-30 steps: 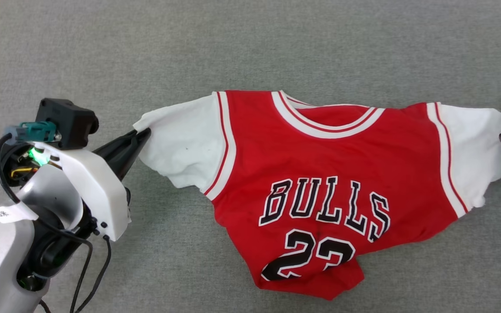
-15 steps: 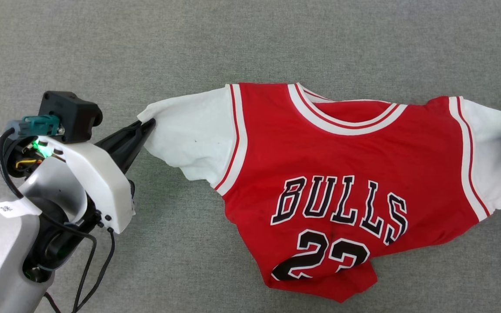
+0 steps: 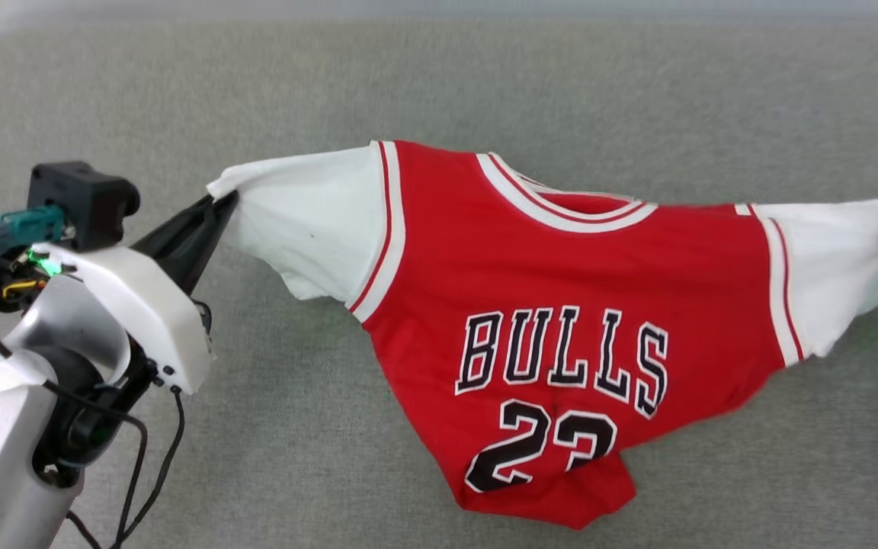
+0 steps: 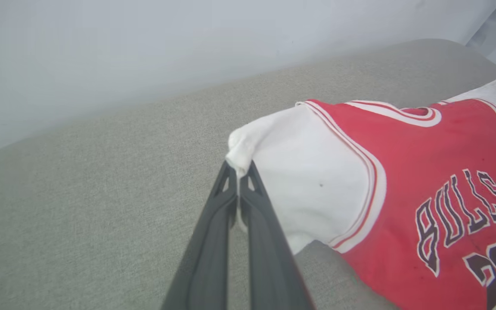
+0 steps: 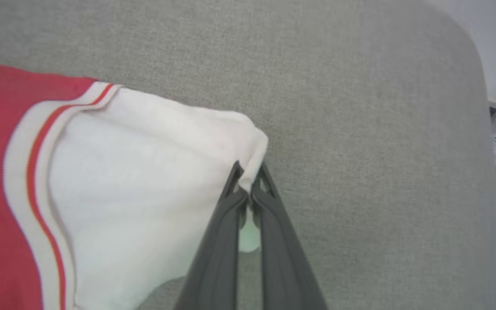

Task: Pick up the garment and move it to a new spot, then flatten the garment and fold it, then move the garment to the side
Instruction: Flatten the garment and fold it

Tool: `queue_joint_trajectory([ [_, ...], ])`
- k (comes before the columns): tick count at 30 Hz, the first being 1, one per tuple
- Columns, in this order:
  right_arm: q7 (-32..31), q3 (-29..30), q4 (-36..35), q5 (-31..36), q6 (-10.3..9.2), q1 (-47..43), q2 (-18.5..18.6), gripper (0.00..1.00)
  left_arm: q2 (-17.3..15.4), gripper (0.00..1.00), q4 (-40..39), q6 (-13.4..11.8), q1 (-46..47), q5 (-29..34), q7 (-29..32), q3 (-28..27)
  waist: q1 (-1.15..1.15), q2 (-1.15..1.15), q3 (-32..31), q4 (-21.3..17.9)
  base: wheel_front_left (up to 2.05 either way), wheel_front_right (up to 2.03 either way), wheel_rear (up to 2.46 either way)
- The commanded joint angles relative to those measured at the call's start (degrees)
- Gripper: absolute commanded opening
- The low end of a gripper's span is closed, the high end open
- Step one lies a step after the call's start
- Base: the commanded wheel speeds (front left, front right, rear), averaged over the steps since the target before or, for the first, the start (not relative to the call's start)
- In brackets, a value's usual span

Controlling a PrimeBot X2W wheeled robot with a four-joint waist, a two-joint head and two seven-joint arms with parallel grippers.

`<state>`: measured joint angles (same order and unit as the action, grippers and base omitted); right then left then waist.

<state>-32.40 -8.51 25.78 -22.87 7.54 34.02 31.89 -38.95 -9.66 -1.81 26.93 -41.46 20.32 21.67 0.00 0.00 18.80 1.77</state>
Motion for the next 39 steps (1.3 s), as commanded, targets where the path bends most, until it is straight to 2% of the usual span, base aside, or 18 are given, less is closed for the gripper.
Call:
queue_joint_trajectory([
  [1,1.08,0.70,-0.05,0.16,-0.10,0.17,-0.04,0.00,-0.11,0.00,0.08,-0.39,-1.02,0.51,-0.67,-0.34,0.00,0.00,-2.56,-0.86,0.00,0.00,0.00],
  [10,7.90,4.75,-1.69,1.70,-0.11,3.60,-0.01,0.00,-0.77,0.00,-0.82,-3.46,-1.30,2.18,-7.07,-4.95,0.00,0.00,-9.65,-1.57,0.00,0.00,0.00],
  [25,11.17,7.33,-8.20,1.54,-0.11,8.65,-2.97,0.00,-3.58,0.00,-4.70,-6.93,0.26,5.22,-12.99,-11.02,0.00,0.00,-17.45,-2.23,0.00,0.00,0.00],
  [33,10.68,8.04,-11.01,3.00,-0.11,12.53,-3.58,0.00,-6.08,0.00,-5.53,-6.66,3.35,5.74,-12.40,-12.83,0.00,0.00,-17.05,-2.59,0.00,0.00,0.00],
  [39,10.05,8.15,-11.19,2.59,-0.11,17.87,-4.59,0.00,-8.14,0.00,-3.05,-4.32,7.22,4.69,-10.51,-12.98,0.00,0.00,-12.97,-3.01,0.00,0.00,0.00],
])
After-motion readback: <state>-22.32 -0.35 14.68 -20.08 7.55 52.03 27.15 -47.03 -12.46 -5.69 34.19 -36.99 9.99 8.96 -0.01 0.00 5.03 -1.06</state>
